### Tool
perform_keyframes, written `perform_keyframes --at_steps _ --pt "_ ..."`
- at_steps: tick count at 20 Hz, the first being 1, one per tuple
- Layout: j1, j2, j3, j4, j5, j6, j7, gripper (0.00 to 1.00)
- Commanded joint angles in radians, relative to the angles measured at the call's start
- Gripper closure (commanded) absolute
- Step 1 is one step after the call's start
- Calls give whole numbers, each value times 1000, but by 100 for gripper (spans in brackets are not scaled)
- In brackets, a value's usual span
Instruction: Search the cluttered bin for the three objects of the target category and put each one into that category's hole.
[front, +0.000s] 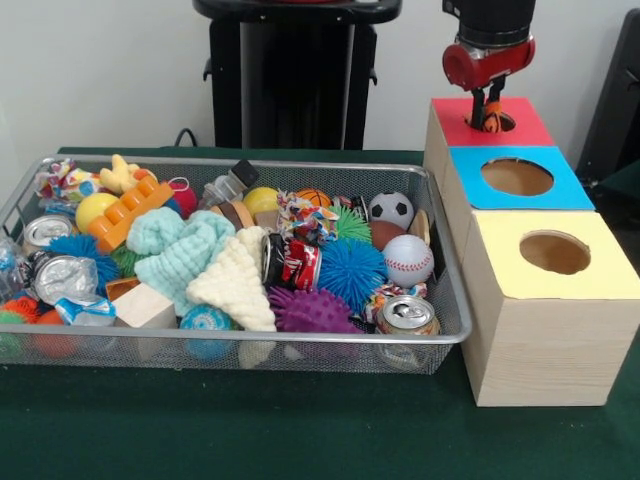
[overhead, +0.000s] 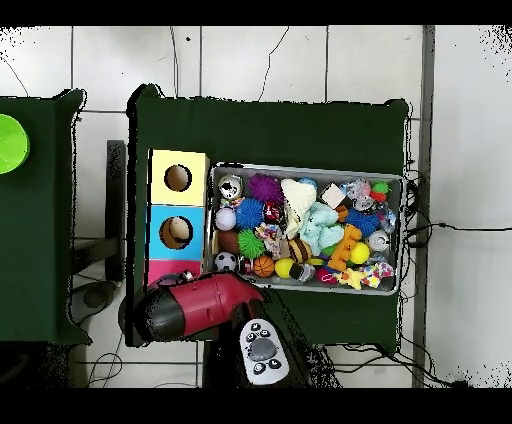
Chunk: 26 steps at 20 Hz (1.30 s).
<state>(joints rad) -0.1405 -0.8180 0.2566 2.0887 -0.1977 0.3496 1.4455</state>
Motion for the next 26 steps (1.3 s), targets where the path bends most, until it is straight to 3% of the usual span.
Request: perform_keyframes --at_steps 1,3,4,26 --pt "-54 -59 -1 -51 38 44 139 100" --pt "-54 -63 -3 -48 39 45 141 100" --pt "-57 -63 2 -46 45 27 150 0" --pt "-50 -110 -8 -61 60 114 142 0"
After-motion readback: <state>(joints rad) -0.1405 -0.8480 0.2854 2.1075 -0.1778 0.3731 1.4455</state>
